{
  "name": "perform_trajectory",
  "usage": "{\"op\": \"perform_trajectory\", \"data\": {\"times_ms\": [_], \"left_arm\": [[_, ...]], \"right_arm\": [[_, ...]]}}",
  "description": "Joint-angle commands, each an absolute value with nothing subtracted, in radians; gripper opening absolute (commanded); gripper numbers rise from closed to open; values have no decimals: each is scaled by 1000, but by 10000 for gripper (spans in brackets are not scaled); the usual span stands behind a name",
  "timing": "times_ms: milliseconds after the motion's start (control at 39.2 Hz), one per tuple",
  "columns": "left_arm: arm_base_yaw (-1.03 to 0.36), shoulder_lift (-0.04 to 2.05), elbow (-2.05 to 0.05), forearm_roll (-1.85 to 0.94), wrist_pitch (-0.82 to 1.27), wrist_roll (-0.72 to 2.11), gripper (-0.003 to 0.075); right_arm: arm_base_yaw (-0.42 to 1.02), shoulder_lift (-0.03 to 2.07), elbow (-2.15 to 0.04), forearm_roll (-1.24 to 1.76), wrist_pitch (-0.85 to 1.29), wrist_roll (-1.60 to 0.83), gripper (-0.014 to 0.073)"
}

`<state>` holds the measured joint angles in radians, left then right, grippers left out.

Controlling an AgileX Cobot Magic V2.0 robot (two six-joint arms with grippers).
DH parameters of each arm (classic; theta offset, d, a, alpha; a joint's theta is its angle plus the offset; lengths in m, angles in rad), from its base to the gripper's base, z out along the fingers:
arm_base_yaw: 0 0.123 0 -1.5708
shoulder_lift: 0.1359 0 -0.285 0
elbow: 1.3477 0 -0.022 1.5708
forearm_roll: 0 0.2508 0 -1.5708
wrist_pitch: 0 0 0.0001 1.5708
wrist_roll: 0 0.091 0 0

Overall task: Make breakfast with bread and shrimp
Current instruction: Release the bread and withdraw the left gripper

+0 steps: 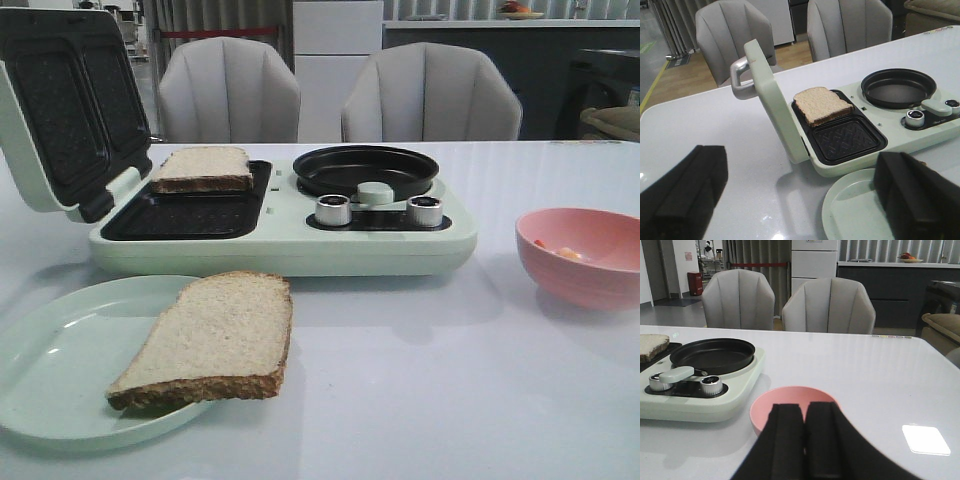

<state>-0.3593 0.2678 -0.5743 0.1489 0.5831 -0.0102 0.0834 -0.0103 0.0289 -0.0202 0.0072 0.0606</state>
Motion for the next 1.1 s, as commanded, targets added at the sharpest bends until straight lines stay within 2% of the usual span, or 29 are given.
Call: {"op": "perform_trajectory", "data": {"times_ms": [0, 178, 357, 739, 892, 1071], "left_arm": [[-357, 207, -548, 122, 520, -26, 636], [-357, 79, -471, 57, 586, -26, 636], [-359, -21, -400, 41, 524, -26, 636], [-359, -18, -371, 40, 477, -26, 636], [-359, -18, -371, 38, 479, -26, 636], [-359, -18, -371, 38, 472, -26, 636]], "right_arm": [[78, -32, 10, -28, -71, 59, 141], [78, -32, 10, -28, -71, 59, 141], [78, -32, 10, -28, -71, 59, 141], [78, -32, 10, -28, -71, 59, 141], [80, -31, 9, -6, -139, 62, 141], [92, 45, -58, 76, -81, 75, 141]]}}
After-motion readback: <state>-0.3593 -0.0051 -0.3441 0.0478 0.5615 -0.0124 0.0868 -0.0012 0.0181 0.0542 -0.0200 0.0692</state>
